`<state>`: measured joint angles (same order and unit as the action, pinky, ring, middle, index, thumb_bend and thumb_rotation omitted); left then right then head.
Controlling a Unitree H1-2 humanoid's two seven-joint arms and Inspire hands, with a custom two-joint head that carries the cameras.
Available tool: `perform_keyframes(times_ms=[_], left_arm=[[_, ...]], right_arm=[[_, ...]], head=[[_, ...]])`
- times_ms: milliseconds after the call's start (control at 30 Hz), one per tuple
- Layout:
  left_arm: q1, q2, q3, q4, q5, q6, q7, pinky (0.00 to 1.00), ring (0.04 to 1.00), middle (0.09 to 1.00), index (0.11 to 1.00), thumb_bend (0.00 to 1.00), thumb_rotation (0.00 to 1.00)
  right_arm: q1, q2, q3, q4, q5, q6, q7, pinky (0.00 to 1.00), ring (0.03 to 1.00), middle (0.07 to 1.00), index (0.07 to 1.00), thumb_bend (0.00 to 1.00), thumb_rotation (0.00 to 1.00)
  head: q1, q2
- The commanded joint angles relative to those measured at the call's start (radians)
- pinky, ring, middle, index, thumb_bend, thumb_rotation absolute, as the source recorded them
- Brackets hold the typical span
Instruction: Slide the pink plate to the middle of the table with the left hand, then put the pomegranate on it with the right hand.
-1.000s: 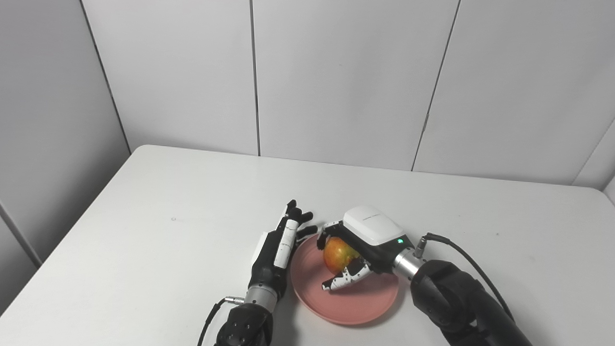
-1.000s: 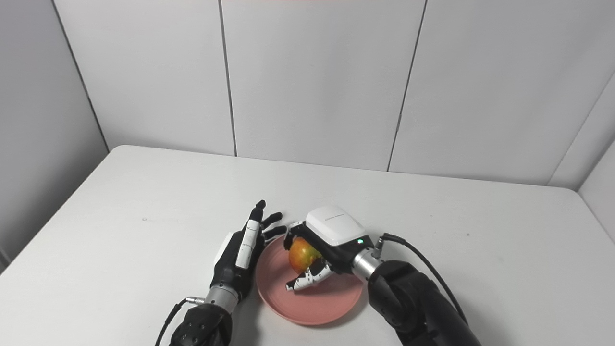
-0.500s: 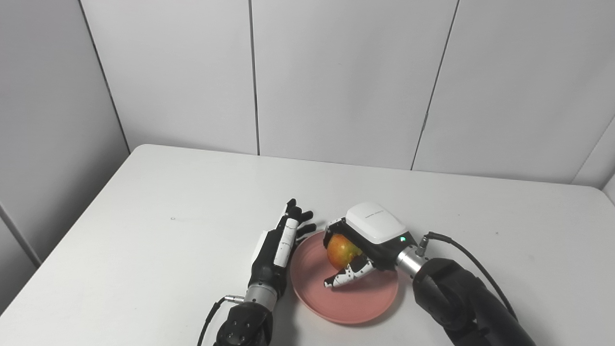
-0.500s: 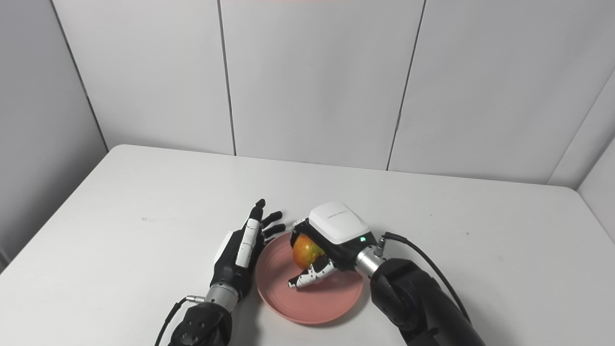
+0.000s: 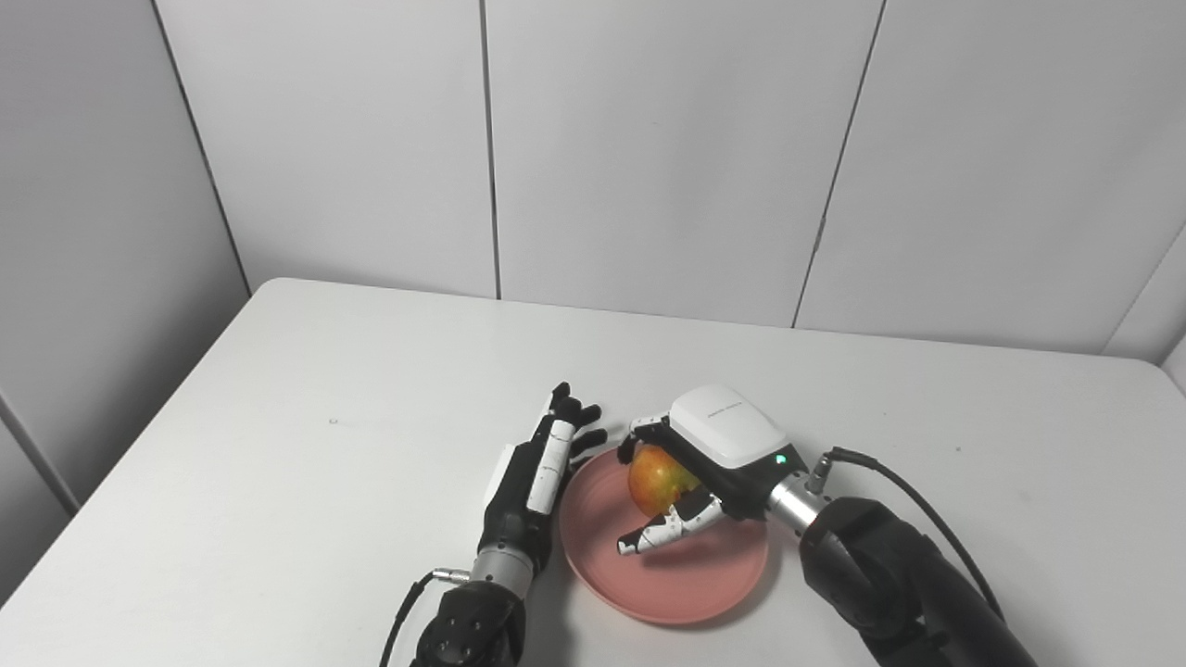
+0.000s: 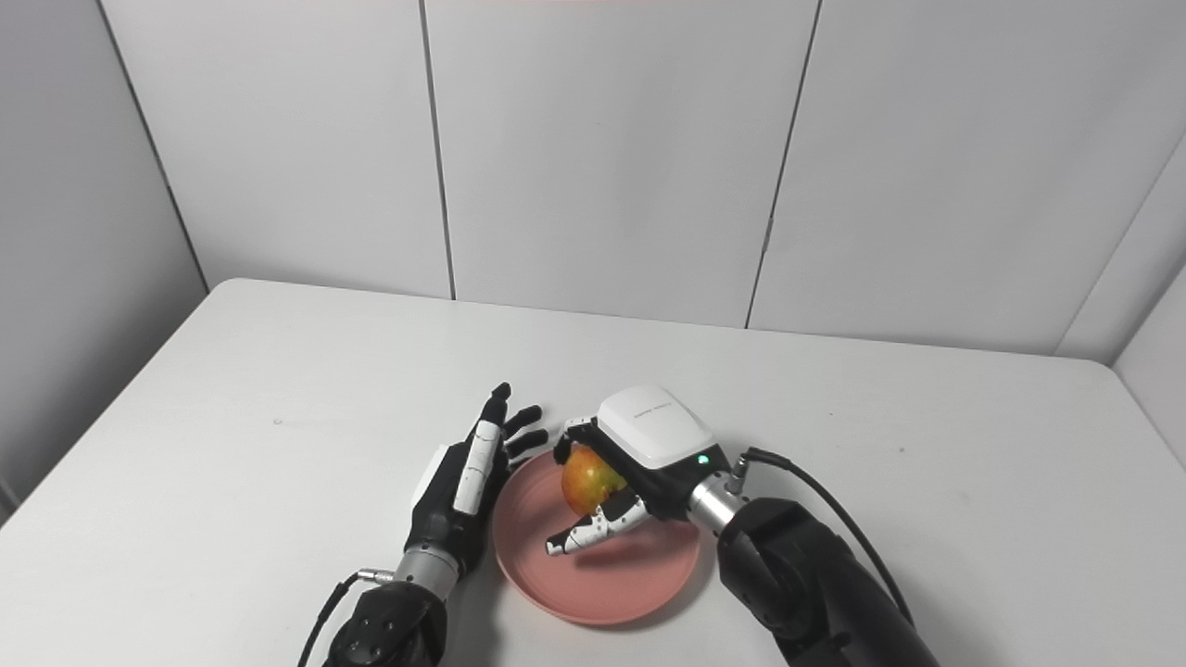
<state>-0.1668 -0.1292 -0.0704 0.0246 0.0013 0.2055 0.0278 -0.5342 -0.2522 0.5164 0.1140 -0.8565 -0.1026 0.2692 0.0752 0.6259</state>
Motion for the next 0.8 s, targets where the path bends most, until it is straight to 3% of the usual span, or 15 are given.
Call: perform_keyframes(times_ms=[0, 167, 300, 600, 767], left_arm=[[-0.04, -0.008, -0.004, -0.004, 0.001, -0.04, -0.002, 0.78, 0.838, 0.891, 1.0, 0.95, 0.97], [-0.042, -0.006, -0.004, 0.0, -0.002, -0.041, -0.005, 0.81, 0.888, 0.914, 1.0, 0.93, 0.98], [-0.042, -0.01, 0.0, 0.0, -0.008, -0.044, -0.006, 0.82, 0.884, 0.91, 1.0, 0.92, 0.97], [-0.041, -0.009, 0.0, -0.007, -0.006, -0.03, -0.004, 0.79, 0.883, 0.908, 1.0, 0.93, 0.97], [-0.042, -0.009, -0.002, -0.012, 0.005, -0.021, 0.002, 0.79, 0.847, 0.9, 1.0, 0.96, 0.97]], right_arm=[[-0.024, -0.009, -0.025, -0.043, 0.022, -0.056, -0.048, 0.44, 0.508, 0.568, 0.623, 0.83, 0.73], [-0.016, -0.013, -0.035, -0.057, 0.016, -0.093, -0.095, 0.54, 0.605, 0.644, 0.667, 0.85, 0.81], [-0.015, -0.013, -0.039, -0.06, 0.005, -0.093, -0.102, 0.58, 0.652, 0.688, 0.678, 0.85, 0.81], [-0.011, -0.016, -0.048, -0.049, 0.017, -0.096, -0.108, 0.6, 0.667, 0.708, 0.689, 0.84, 0.79], [0.0, -0.007, -0.087, -0.04, 0.049, -0.099, -0.146, 0.54, 0.641, 0.703, 0.69, 0.83, 0.77]], head=[[0.0, 0.0], [0.0, 0.0], [0.0, 0.0], [-0.001, 0.003], [-0.004, 0.004]])
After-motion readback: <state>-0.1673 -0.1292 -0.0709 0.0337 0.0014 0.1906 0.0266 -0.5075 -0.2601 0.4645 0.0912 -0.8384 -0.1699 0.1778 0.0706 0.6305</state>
